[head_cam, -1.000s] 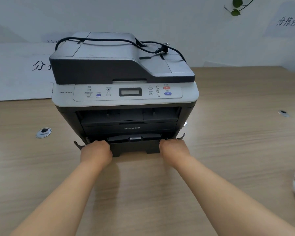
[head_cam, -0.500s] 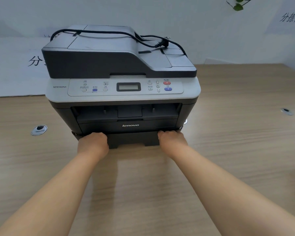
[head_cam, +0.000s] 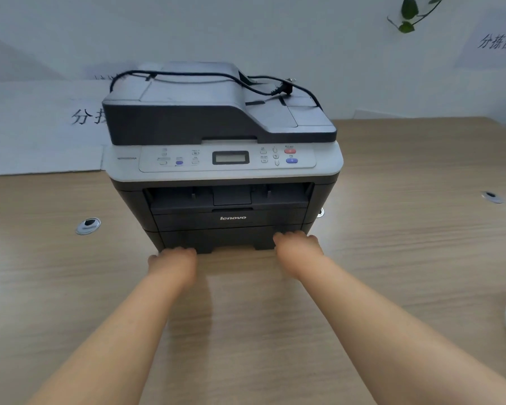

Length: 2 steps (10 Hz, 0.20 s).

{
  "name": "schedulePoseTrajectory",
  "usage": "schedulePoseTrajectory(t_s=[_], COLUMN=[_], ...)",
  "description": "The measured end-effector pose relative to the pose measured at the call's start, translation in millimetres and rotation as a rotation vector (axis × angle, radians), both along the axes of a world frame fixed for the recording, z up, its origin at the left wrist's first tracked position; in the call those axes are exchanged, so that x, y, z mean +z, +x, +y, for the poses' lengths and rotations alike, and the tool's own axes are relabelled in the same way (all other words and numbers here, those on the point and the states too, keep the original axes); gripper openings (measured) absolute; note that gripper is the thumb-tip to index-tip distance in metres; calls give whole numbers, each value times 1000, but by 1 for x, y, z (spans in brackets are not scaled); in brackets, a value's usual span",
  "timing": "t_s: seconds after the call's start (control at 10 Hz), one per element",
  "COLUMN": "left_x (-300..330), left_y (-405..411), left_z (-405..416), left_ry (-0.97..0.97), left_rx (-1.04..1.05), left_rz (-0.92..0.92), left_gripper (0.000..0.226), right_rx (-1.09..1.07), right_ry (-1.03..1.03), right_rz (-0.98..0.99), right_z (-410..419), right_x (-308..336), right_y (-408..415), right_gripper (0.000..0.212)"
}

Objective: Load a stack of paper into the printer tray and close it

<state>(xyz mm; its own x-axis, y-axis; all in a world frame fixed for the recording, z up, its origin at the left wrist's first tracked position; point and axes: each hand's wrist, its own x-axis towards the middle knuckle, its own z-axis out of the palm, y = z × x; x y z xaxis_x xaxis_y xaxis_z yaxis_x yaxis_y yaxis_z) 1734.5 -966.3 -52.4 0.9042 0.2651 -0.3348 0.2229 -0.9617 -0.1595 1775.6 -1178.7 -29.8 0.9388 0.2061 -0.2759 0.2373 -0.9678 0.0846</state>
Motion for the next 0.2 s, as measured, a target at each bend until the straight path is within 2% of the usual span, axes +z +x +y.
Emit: schedulePoseTrajectory(t_s=[0.1,0.2], left_x=[16,41], left_y=[-26,-53], left_z=[-4,-7], left_ry=[13,-45], left_rx=[-34,-38], left_rz=[20,18], left_gripper=[37,34], right_rx=[23,34], right_ry=[17,47], right_rz=[-40,-58], right_z=[-2,-4], right_x=[14,33], right_y=[-23,-46], right_gripper=[40,31])
